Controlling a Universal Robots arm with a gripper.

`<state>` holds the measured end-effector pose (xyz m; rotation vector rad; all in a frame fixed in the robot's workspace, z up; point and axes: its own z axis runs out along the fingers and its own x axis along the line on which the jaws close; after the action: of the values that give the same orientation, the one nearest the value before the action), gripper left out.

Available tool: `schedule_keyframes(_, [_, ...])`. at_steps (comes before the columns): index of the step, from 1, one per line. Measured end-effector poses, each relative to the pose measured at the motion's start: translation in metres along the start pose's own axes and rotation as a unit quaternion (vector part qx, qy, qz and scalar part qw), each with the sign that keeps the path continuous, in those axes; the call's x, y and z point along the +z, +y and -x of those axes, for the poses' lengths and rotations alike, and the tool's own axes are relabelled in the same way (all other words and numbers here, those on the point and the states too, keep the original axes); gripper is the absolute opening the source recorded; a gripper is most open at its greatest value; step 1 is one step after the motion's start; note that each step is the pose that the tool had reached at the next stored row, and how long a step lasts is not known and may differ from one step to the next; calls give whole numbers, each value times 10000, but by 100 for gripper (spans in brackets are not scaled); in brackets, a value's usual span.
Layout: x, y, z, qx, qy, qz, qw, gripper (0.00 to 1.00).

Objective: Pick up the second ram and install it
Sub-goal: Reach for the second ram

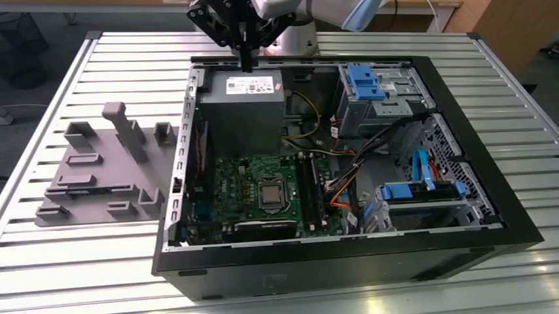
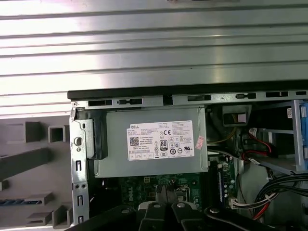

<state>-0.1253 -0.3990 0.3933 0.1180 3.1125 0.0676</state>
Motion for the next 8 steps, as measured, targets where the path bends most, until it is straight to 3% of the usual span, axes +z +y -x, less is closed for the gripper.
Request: schedule_keyframes(8, [-1,-3,-41,0,0,0,10000,11])
